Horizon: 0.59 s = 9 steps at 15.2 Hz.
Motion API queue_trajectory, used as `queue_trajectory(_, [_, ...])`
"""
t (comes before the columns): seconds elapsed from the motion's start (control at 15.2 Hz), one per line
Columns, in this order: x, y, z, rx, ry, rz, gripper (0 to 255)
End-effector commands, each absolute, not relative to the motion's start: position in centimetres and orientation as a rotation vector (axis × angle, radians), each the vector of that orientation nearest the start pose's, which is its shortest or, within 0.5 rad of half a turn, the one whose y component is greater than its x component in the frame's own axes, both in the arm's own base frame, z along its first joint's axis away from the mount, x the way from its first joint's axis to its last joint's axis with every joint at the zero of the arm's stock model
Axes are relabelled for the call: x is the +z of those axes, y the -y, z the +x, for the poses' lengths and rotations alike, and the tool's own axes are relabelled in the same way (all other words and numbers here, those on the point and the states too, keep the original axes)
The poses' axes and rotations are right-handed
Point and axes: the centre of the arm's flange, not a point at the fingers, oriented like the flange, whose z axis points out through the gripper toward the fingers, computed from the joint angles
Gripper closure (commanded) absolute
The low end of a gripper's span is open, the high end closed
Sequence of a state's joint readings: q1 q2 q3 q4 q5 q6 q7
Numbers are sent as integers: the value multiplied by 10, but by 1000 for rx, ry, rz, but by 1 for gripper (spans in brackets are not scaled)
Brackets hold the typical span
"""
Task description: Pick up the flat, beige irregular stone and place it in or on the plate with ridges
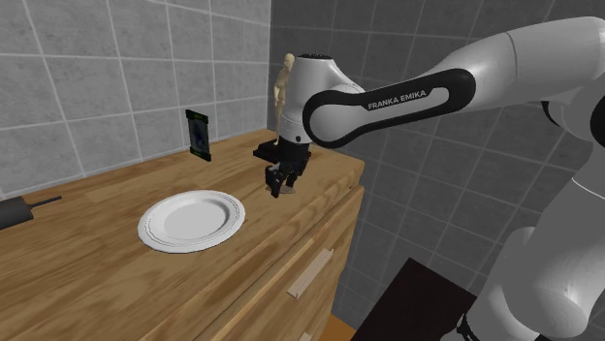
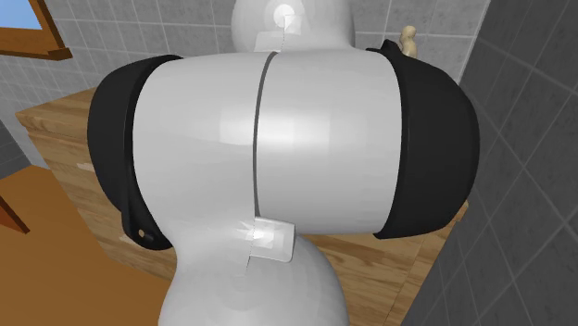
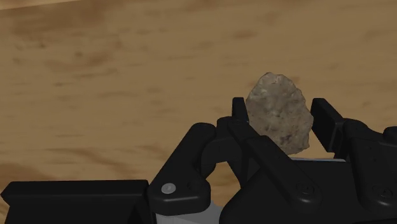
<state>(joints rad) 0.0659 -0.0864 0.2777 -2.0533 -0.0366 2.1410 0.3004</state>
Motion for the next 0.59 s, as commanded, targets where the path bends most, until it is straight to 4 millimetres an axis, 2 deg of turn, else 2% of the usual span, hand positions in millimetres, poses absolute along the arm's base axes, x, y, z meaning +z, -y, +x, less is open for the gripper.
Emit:
queue_trajectory(0.0, [490, -185, 514, -277, 94, -3128, 255])
queue_trajectory(0.07, [489, -185, 514, -277, 94, -3128, 255])
queue_trajectory(0.53, [526, -185, 514, -277, 94, -3128, 255])
